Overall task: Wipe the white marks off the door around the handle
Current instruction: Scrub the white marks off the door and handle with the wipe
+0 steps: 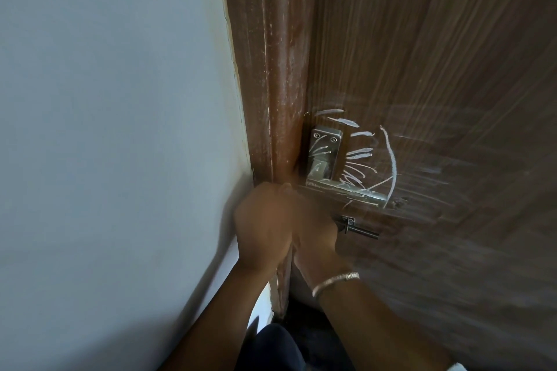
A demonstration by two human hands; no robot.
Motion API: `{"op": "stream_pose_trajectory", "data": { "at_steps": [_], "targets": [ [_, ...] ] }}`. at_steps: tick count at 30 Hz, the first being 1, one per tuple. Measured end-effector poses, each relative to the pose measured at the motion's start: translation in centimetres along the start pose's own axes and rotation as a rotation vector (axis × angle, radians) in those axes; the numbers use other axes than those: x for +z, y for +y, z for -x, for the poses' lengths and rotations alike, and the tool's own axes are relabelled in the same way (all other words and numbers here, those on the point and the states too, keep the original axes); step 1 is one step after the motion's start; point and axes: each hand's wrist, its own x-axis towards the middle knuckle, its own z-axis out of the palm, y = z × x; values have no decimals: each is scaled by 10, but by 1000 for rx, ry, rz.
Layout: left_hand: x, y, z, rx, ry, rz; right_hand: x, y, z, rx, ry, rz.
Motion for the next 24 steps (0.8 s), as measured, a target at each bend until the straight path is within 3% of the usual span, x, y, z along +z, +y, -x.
{"op": "stream_pose_trajectory", "data": {
  "at_steps": [2,4,9,13,15,18,24],
  "targets": [
    [-1,-4,2,-17,-22,6,-14,7,12,-41,-29,21],
    [1,-6,2,-47,-55,21,-26,8,24,-218,-84,88],
    [2,-2,1,-68,-89,-3,-44,-19,42,-887,-174,448],
    [4,3,1,-36,-96,22,-46,-63,43,-1392,-60,643],
    [6,3,2,-49,-88,10,-45,-86,38,-1524,3,689],
    [7,0,3,-76,-88,-9,-40,-108,31,-1637,-31,823],
    [10,-5,3,-215,-45,145,-25,-125,14,-1996,-40,1197]
  ]
}}
